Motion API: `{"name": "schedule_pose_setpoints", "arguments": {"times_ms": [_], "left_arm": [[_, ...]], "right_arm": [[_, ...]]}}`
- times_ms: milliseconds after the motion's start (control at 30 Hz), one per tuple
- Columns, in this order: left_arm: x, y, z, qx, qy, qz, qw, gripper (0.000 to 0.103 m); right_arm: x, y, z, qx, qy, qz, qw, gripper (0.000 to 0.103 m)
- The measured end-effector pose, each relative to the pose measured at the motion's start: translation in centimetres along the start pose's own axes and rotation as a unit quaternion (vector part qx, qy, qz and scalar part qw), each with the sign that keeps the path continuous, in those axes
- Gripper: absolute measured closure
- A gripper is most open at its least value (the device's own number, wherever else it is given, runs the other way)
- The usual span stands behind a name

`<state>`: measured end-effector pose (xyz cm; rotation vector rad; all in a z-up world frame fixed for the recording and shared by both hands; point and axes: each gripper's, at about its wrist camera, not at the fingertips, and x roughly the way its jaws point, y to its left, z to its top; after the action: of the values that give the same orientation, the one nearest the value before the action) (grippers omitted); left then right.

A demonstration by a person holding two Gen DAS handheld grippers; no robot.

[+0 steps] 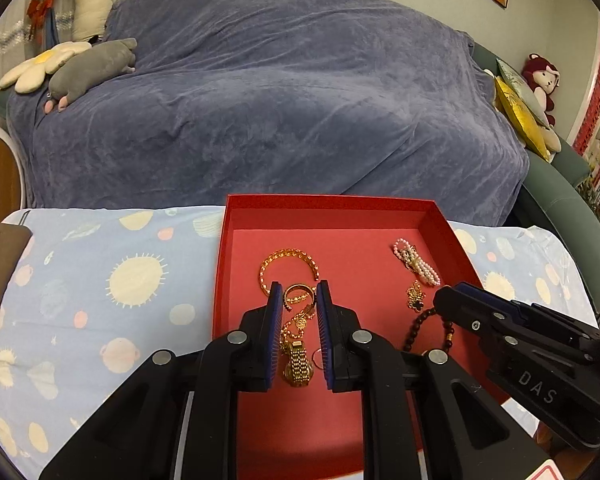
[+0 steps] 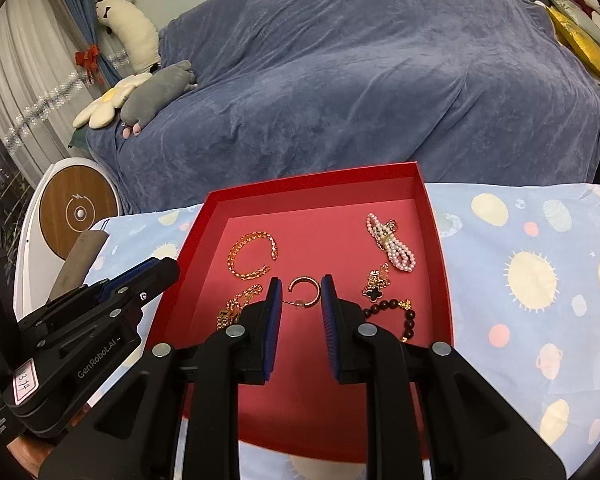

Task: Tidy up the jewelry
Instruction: 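Carry both hoop earrings with both grippers over the red box, then open both grippers to drop the hoop earrings into the box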

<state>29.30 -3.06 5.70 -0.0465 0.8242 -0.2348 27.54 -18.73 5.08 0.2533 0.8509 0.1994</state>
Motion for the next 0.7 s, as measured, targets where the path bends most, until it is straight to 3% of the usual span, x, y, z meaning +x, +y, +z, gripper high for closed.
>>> {"name": "schedule_pose_setpoints", "arguments": {"times_ms": [433, 500, 667, 700], "left_arm": [[3.6, 0.4, -0.1, -0.015, 0.027, -0.007, 0.9995, 0.086], [3.7, 0.5, -0.1, -0.019, 0.028, -0.007, 0.9994, 0.082], [3.3, 1.1, -0.1, -0.036, 0.02, 0.001, 0.9992, 0.05], [3.0, 1.2, -0.2, -0.039, 0.017, 0.003, 0.9991, 0.049]], "right_arm": [[3.6, -0.8, -0.2, 0.011, 0.025, 0.004, 1.0, 0.083], [3.6, -0.8, -0.3, 0.011, 0.023, 0.004, 1.0, 0.083], [3.0, -0.7, -0.3, 0.006, 0.015, -0.002, 1.0, 0.081], [2.6, -0.6, -0.4, 0.004, 0.011, -0.004, 1.0, 0.081]]}}
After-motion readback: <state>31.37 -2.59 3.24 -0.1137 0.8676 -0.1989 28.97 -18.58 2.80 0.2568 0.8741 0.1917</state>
